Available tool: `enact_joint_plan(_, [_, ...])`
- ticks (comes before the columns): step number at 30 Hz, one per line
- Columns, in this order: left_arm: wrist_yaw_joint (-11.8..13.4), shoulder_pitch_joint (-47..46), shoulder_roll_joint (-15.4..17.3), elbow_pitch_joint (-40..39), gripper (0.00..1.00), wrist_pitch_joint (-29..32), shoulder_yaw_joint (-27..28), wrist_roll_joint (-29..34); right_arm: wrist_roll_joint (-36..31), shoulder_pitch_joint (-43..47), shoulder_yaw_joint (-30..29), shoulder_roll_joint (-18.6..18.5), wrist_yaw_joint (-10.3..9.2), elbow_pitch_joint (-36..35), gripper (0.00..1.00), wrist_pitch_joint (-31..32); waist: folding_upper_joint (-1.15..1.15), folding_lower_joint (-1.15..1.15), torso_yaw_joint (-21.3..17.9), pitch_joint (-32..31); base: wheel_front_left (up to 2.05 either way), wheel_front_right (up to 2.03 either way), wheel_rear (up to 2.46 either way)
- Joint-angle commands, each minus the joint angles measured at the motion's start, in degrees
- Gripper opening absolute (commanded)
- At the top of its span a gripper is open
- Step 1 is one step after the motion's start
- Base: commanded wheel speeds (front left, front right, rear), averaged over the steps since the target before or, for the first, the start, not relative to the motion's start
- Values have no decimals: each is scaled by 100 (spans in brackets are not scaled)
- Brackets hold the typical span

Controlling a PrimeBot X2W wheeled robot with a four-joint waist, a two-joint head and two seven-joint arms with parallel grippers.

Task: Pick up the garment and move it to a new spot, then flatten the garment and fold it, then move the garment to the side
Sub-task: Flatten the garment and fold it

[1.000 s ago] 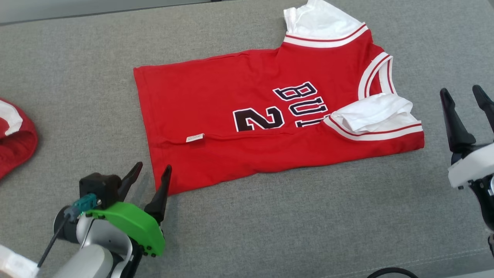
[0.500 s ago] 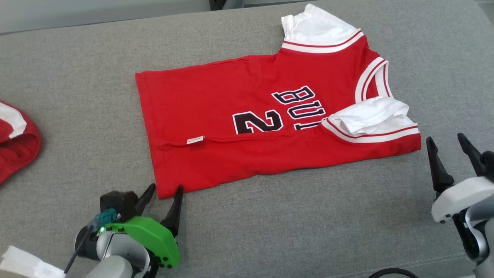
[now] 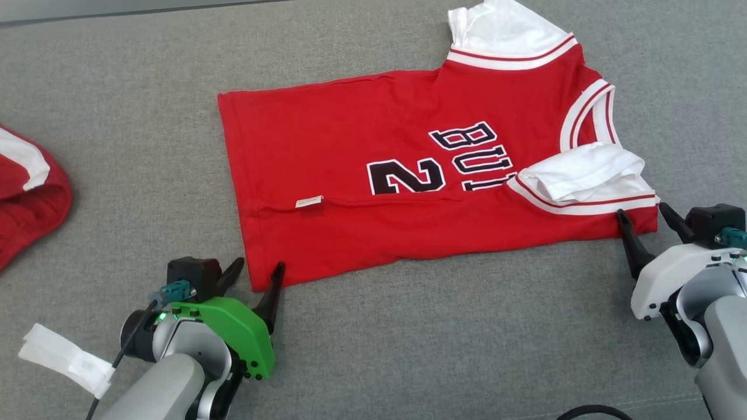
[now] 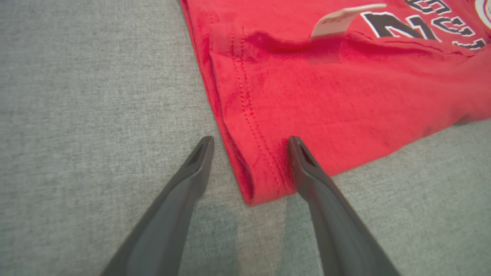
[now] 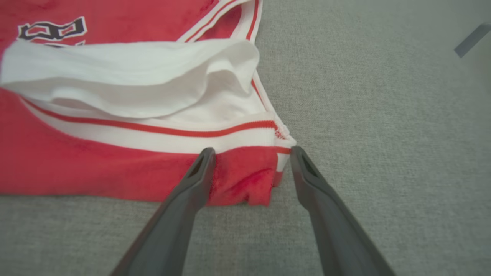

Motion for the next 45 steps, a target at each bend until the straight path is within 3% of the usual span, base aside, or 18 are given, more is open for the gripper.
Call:
enact_joint_plan(1, [-48,-38,-3,146,100,107,-47,-24,51,-128,44,-49,-6,149,100,53,0,0,26,17,0,0,0])
enact_joint_plan(4, [-145,-52,-59,281,100,221,-113,-102,164,-248,202,-88,-6,367,100,211,0,0,41,16,0,0,0])
enact_joint_plan(5, [-162,-57,-73,328,69,241,-135,-114,233,-277,279,-91,-6,429,100,283,0,0,45,10,0,0,0])
enact_joint_plan(6, [-199,-62,-85,361,21,249,-156,-121,319,-305,354,-94,-6,479,96,350,0,0,47,5,0,0,0])
enact_joint_plan(7, [-241,-60,-111,383,0,272,-176,-150,410,-332,417,-100,-4,523,49,413,0,0,47,-2,0,0,0])
enact_joint_plan(8, [-306,-57,-132,400,0,341,-227,-167,513,-347,505,-102,-3,557,10,487,0,0,50,-13,0,0,0])
enact_joint_plan(9, [-369,-52,-154,402,0,377,-257,-210,656,-353,603,-108,-2,571,0,565,0,0,55,-29,0,0,0])
enact_joint_plan(14, [-587,-56,-44,256,0,593,-293,-336,1424,-293,948,-440,-7,420,0,1084,0,0,91,-176,0,0,0])
enact_joint_plan(18, [-663,-67,343,-195,0,879,-297,-344,1968,-177,1230,-973,-7,-182,0,1786,0,0,86,-349,0,0,0])
enact_joint_plan(22, [-586,48,678,-687,0,1112,-282,-392,2343,-60,1312,-1419,-7,-807,0,2321,0,0,39,-470,0,0,0])
enact_joint_plan(28, [-223,541,1265,-1836,0,1365,-182,-497,2859,576,1012,-2039,-7,-2008,0,3203,0,0,-55,-589,0,0,0])
enact_joint_plan(32, [-5,968,1485,-2289,0,1459,-201,-600,2957,1241,581,-2004,-7,-2527,0,3548,0,0,-90,-543,0,0,0])
enact_joint_plan(37, [218,1260,1531,-2342,0,1416,-298,-490,2527,1729,154,-1546,-7,-2620,0,3540,0,0,-135,-410,0,0,0])
enact_joint_plan(38, [242,1272,1522,-2346,7,1403,-306,-466,2409,1751,156,-1489,-7,-2615,69,3547,0,0,-135,-396,0,0,0])
enact_joint_plan(39, [275,1257,1560,-2343,51,1408,-348,-353,2301,1788,199,-1469,-7,-2626,100,3607,0,0,-136,-384,0,0,0])
enact_joint_plan(40, [312,1233,1601,-2341,100,1427,-389,-286,2254,1813,200,-1446,-7,-2646,100,3649,0,0,-135,-369,0,0,0])
enact_joint_plan(45, [503,1141,1814,-2702,100,1529,-422,-29,2237,1794,-22,-1546,-7,-3083,100,3997,0,0,-124,-235,0,0,0])
